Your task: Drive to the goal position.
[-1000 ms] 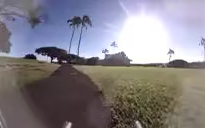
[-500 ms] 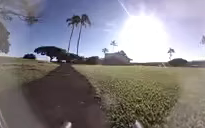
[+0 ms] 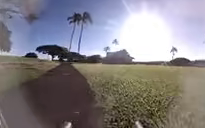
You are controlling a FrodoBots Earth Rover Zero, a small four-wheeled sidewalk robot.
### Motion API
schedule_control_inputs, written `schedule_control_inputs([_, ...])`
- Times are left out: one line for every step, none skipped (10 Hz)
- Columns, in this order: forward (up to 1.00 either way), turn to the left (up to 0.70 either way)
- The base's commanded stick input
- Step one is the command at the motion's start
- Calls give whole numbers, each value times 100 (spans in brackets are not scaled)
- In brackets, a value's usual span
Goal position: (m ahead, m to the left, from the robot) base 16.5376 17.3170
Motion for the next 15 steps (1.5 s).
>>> schedule_control_inputs([70, 14])
schedule_control_inputs([70, 14])
schedule_control_inputs([70, 14])
schedule_control_inputs([70, 14])
schedule_control_inputs([70, 14])
schedule_control_inputs([70, 14])
schedule_control_inputs([70, 14])
schedule_control_inputs([70, 14])
schedule_control_inputs([70, 14])
schedule_control_inputs([70, 14])
schedule_control_inputs([70, 14])
schedule_control_inputs([70, 14])
schedule_control_inputs([70, 14])
schedule_control_inputs([70, 14])
schedule_control_inputs([70, 14])
